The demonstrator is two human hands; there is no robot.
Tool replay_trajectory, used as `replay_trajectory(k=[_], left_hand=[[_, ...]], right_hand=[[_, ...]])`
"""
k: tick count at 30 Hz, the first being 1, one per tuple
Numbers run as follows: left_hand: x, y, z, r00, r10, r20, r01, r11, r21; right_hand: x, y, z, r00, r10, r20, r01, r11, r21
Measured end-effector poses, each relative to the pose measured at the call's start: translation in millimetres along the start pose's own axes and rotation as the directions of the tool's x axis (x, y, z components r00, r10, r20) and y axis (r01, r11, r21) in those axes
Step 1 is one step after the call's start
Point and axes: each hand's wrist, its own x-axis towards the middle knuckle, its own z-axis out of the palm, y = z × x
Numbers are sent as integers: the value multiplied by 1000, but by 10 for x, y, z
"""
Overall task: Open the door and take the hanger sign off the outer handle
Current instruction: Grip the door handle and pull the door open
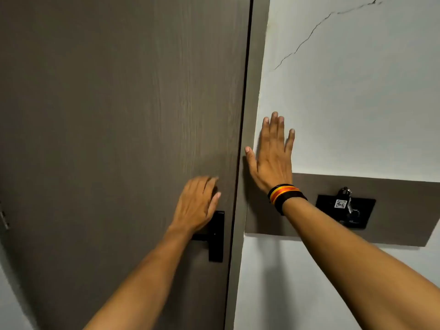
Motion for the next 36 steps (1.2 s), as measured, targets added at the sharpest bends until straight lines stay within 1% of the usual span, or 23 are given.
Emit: replay_trajectory(k=[2,3,4,7,9,10,12,15,17,18,19,20,22,23,25,26,27,29,32,34,36], left_hand=[[-258,-97,181,997,-13,81,12,1000,13],[-426,-166,343,995,-33,99,30,999,26],[-598,-206,458,984,-84,155,78,996,42],[-834,-397,778,965,-131,228,121,991,58],[-892,-477,916,923,-214,321,199,977,77],[-901,-510,1002,896,-242,371,222,970,97],[-868,-491,1079,872,-271,407,232,962,142],[-815,-403,1183,890,-284,357,233,956,180],[-872,-328,1252,867,-350,354,312,936,161],[-930,-288,1296,843,-398,362,377,917,131],[-985,-238,1320,829,-442,343,440,894,88],[-1028,-181,1340,818,-485,309,500,865,32],[-1096,-41,1407,809,-550,209,582,799,-151],[-1122,32,1452,775,-607,174,631,737,-240],[-1154,157,1544,676,-718,166,720,595,-358],[-1178,187,1600,648,-742,172,739,558,-376],[-1202,196,1652,637,-751,174,744,542,-390],[-1245,196,1719,630,-758,167,734,511,-448],[-1295,246,1628,625,-763,164,715,475,-514],[-1314,318,1467,636,-752,174,703,472,-532],[-1369,363,1311,623,-751,221,726,449,-520]], right_hand=[[3,-6,91,1000,16,8,-16,1000,-12],[-3,1,191,1000,19,11,-19,999,-27],[-12,-5,259,1000,9,-3,-10,999,-53],[-43,-8,467,996,5,-89,-14,995,-100],[-28,25,564,983,-10,-182,-13,992,-123],[-20,39,618,979,-17,-204,-10,991,-133],[-30,52,648,969,-25,-247,-8,991,-133],[-25,48,662,960,-30,-279,-8,991,-132],[-35,34,667,956,-19,-294,-23,990,-140],[-43,31,665,957,-8,-289,-32,990,-135],[-48,31,662,959,-3,-285,-35,991,-128],[-54,34,668,959,-2,-285,-33,992,-120],[-51,41,681,957,-14,-289,-17,995,-103],[-50,48,695,957,-18,-291,-11,995,-97],[-56,64,714,955,-16,-297,-12,996,-91],[-58,67,712,955,-15,-297,-11,996,-85],[-58,62,712,955,-18,-297,-6,997,-78],[-49,61,698,955,-25,-295,7,998,-60],[-64,54,633,964,-28,-266,23,999,-22],[-88,43,564,973,-32,-227,36,999,11],[-95,45,484,983,-41,-180,52,997,55]])
